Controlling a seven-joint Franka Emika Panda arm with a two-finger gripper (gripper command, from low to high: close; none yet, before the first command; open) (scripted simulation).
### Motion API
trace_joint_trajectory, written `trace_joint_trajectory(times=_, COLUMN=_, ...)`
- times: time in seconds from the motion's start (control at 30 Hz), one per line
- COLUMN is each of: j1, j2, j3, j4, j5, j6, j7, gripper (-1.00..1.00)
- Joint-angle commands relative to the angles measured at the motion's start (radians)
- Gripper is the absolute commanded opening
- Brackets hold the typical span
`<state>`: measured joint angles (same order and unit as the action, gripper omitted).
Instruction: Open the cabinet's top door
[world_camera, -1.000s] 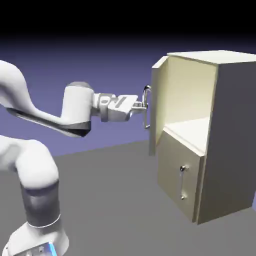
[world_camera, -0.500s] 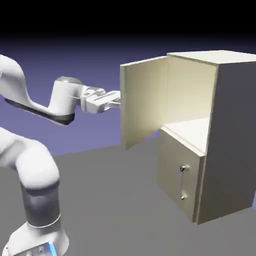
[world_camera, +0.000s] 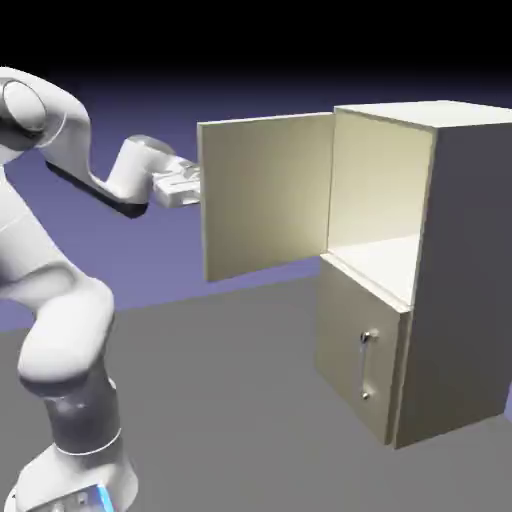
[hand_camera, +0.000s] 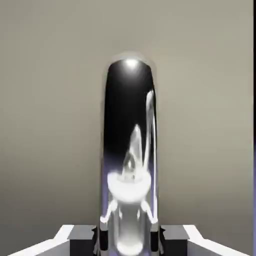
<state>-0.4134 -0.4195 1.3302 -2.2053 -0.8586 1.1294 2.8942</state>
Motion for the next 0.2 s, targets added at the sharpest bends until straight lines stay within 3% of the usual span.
trace_joint_trajectory(times=0.0, j1=-0.036, j2=0.005, j3=0.035, j4=0.019, j5=0.008, j6=-0.016, j7=0.002, gripper=-1.0)
trace_joint_trajectory(times=0.17, j1=-0.218, j2=0.001, j3=0.201, j4=0.106, j5=0.047, j6=-0.076, j7=0.002, gripper=-1.0)
